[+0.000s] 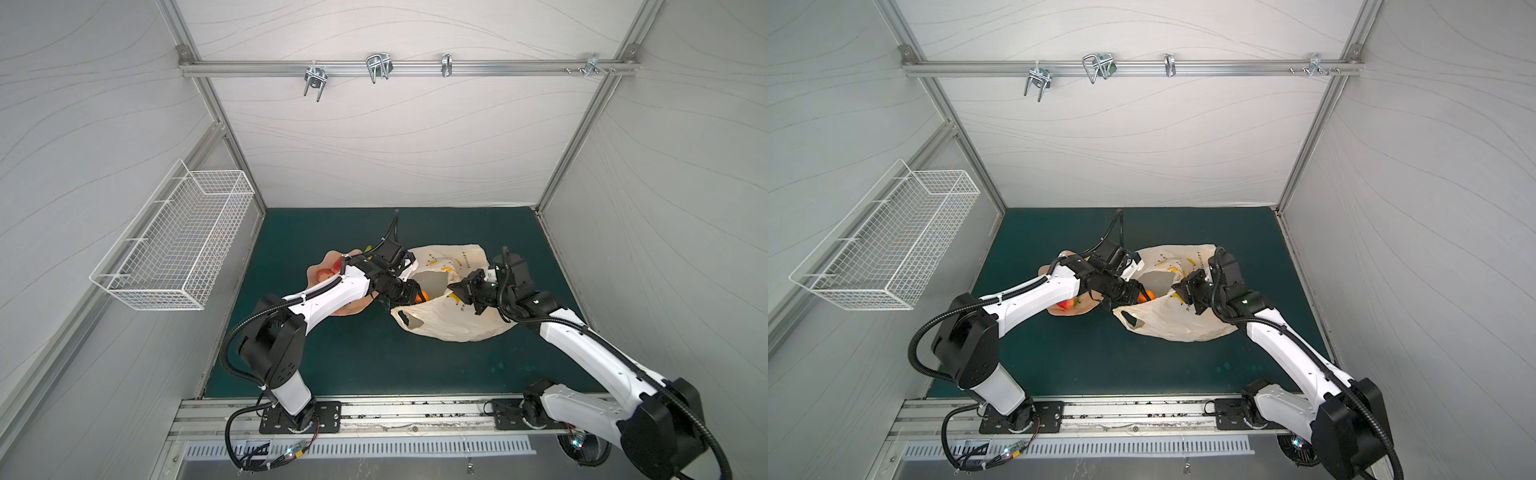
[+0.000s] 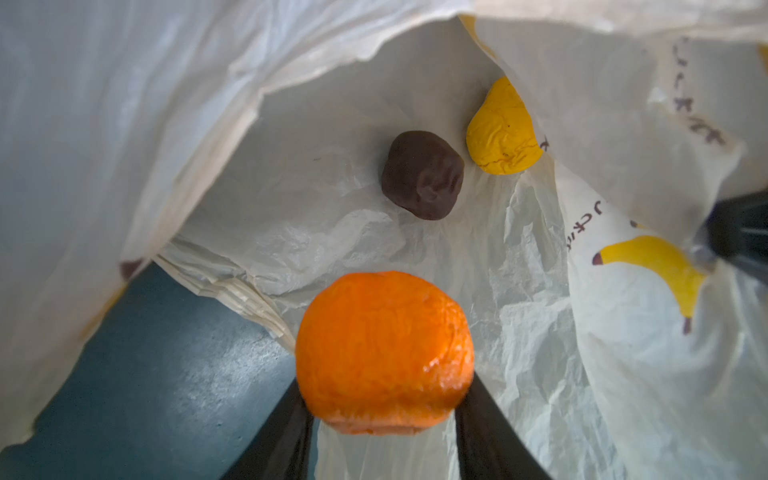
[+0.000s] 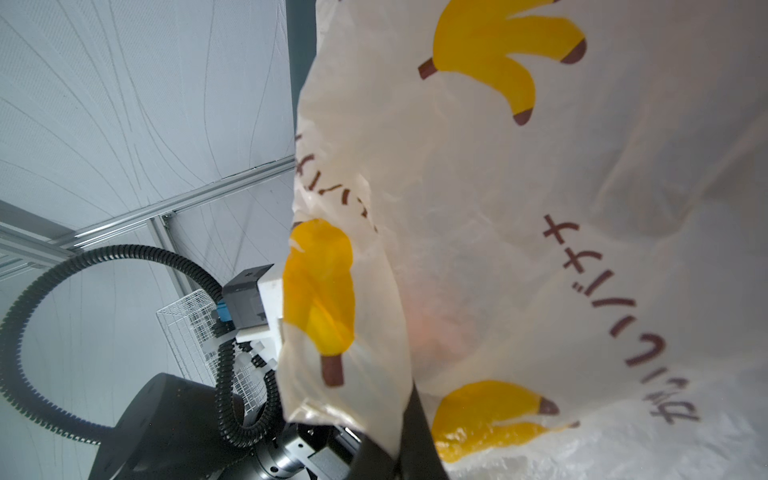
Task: Place the fruits into the plastic bag
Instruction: 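Lower the orange into the bag with the left gripper and open it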
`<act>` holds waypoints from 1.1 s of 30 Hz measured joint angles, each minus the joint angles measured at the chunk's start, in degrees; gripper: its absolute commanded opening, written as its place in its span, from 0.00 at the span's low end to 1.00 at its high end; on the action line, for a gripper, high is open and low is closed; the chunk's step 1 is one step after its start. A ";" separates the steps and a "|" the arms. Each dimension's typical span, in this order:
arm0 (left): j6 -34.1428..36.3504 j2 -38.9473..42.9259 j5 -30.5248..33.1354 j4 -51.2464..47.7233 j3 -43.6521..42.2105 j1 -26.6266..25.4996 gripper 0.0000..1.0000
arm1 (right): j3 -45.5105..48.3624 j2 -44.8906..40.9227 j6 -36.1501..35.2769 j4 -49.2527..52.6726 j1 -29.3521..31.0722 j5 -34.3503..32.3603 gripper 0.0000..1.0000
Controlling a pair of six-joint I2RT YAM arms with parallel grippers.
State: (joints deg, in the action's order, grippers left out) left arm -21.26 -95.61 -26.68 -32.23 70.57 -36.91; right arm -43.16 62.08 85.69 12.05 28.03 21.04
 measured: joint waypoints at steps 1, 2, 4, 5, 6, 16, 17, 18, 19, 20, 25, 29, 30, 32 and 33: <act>-0.39 -0.57 0.00 0.50 0.31 -0.02 0.17 | 0.00 0.00 0.02 -0.02 0.04 -0.04 0.00; -0.79 -1.07 0.00 0.79 0.61 -0.04 0.17 | 0.00 0.00 0.04 -0.07 0.11 -0.13 0.00; -1.92 -2.21 -0.04 1.73 1.14 -0.17 0.17 | 0.02 0.00 0.33 -0.39 0.33 -0.46 0.00; -2.45 -2.73 -0.02 2.14 1.33 -0.28 0.17 | 0.07 0.00 0.50 -0.72 0.44 -0.59 0.00; -2.97 -3.37 -0.02 2.36 1.75 -0.42 0.17 | 0.20 0.00 0.90 -1.29 0.57 -0.68 0.00; -7.65 -11.30 1.01 4.04 9.03 -4.42 0.17 | 4.37 0.02 5.25 -7.78 1.66 -1.18 0.00; -8.17 -11.63 1.20 4.33 9.14 -4.63 0.17 | 4.72 0.02 5.77 -8.57 1.75 -1.29 0.00; -9.07 -12.04 1.38 4.63 9.25 -4.96 0.16 | 5.14 0.02 6.36 -9.44 1.81 -1.36 0.00; -9.84 -12.46 1.55 5.01 9.33 -5.27 0.16 | 5.57 0.02 6.78 -10.36 1.88 -1.49 0.00; -10.67 -12.90 1.75 5.44 9.38 -5.49 0.16 | 5.88 0.02 7.15 -11.02 1.92 -1.51 0.00; -15.54 -15.21 3.30 7.26 9.57 -6.36 0.16 | 7.37 0.02 9.05 -14.67 2.08 -1.79 0.00; -19.04 -17.09 4.17 7.34 11.06 -6.91 0.16 | 8.17 0.02 10.36 -17.09 2.14 -1.99 0.00; -19.91 -17.57 4.28 7.52 11.58 -7.08 0.16 | 8.37 0.02 10.54 -17.68 2.19 -2.10 0.00; -21.40 -18.38 4.44 7.78 12.31 -7.26 0.17 | 8.57 0.04 10.95 -18.64 2.16 -2.60 0.00; -22.14 -18.78 4.44 7.82 12.70 -7.28 0.18 | 8.68 0.04 11.13 -19.10 2.16 -2.78 0.00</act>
State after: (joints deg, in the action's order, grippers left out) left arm -43.40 -114.39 -22.24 -24.40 83.26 -44.18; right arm -34.48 62.13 96.82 -7.05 30.20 18.26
